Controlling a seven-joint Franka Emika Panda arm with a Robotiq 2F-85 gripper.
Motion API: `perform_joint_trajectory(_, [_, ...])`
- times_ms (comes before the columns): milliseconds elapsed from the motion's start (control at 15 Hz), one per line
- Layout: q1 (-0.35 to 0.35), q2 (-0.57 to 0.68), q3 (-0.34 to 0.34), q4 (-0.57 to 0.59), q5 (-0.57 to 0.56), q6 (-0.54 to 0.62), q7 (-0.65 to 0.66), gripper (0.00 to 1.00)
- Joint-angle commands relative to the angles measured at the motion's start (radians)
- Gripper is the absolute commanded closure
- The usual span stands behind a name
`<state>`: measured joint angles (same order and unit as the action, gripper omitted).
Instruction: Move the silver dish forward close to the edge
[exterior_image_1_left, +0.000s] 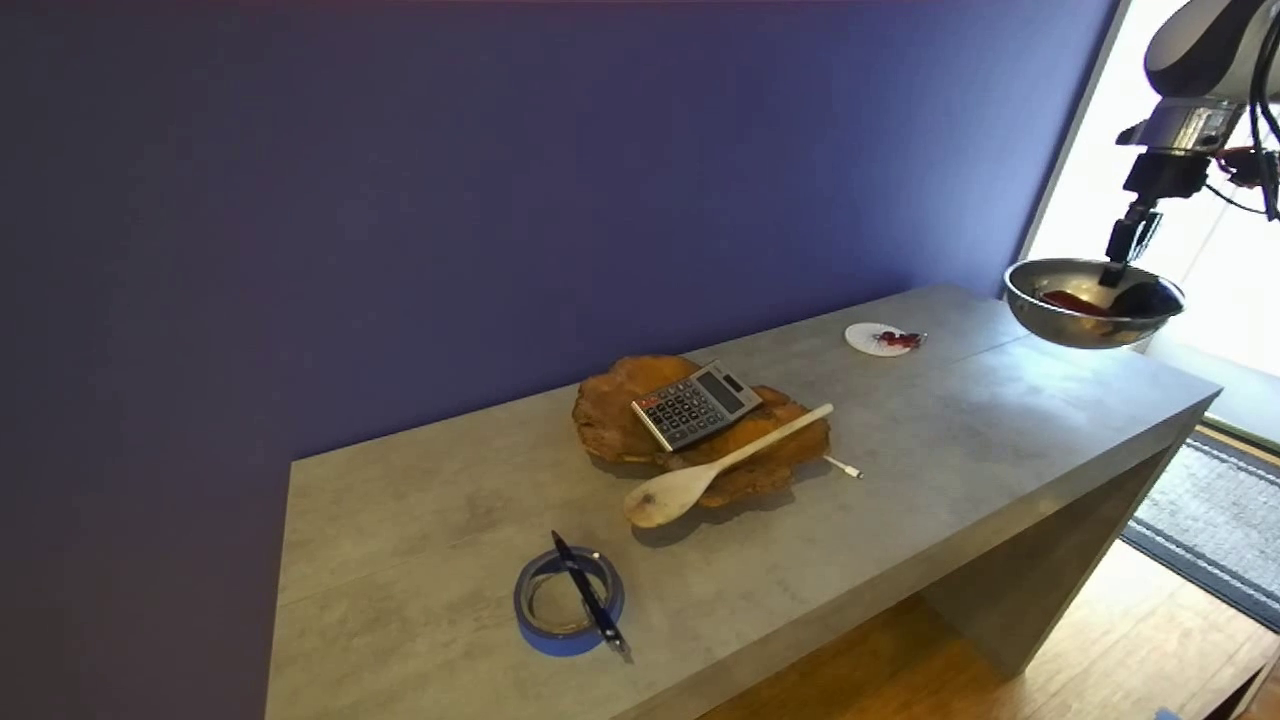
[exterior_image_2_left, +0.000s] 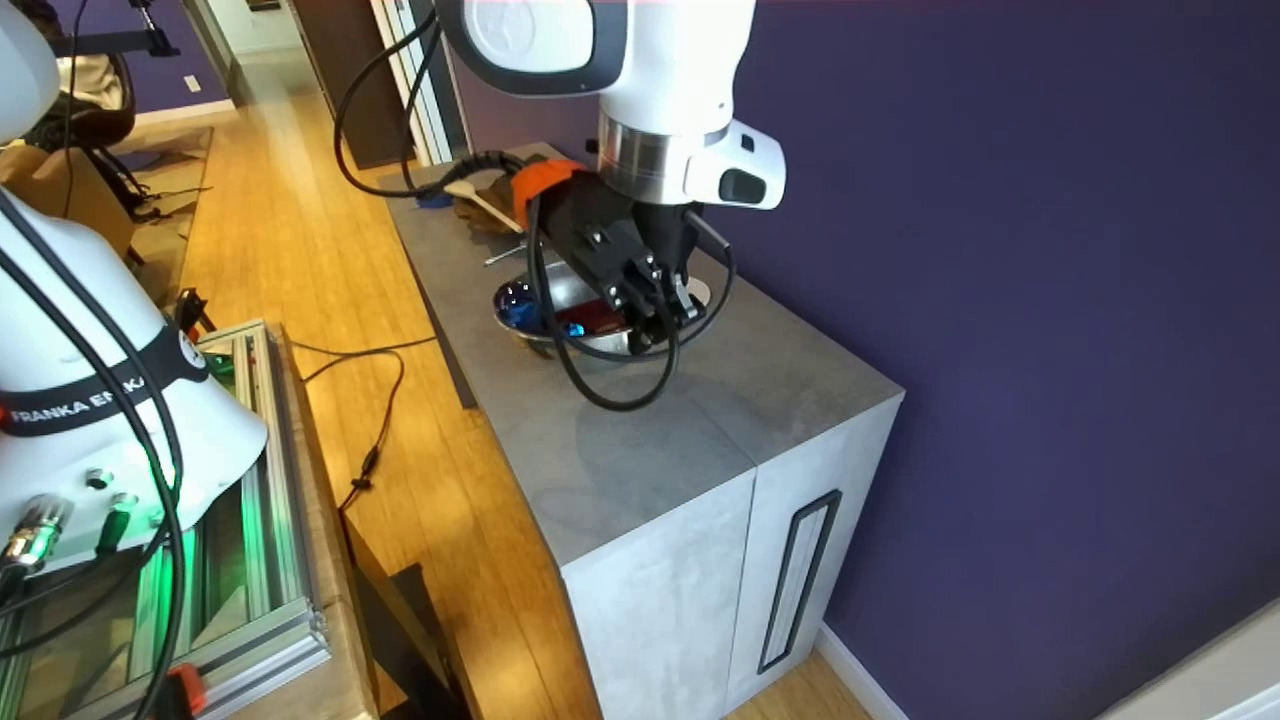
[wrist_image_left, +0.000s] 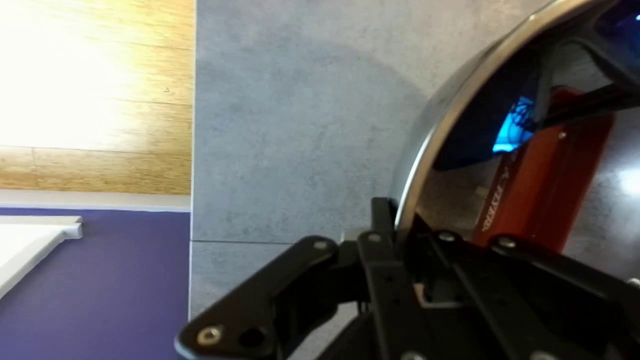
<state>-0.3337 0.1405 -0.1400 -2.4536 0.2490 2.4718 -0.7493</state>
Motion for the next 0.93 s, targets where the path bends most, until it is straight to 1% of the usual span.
perform_joint_trajectory(0, [-0.036, 0.059, -0.048, 0.043, 0.007, -0.007, -0.122, 0.98])
perform_joint_trajectory(133, [-0.061, 0.082, -0.055, 0.047, 0.024, -0.015, -0.197, 0.98])
perform_joint_trajectory(467, [-0.151, 0.139, -0.041, 0.051, 0.142, -0.017, -0.383, 0.98])
perform_joint_trajectory(667, [-0.185, 0.166, -0.042, 0.057, 0.198, -0.02, -0.445, 0.98])
perform_joint_trajectory(867, [-0.205, 0.182, -0.046, 0.061, 0.222, -0.019, -0.474, 0.98])
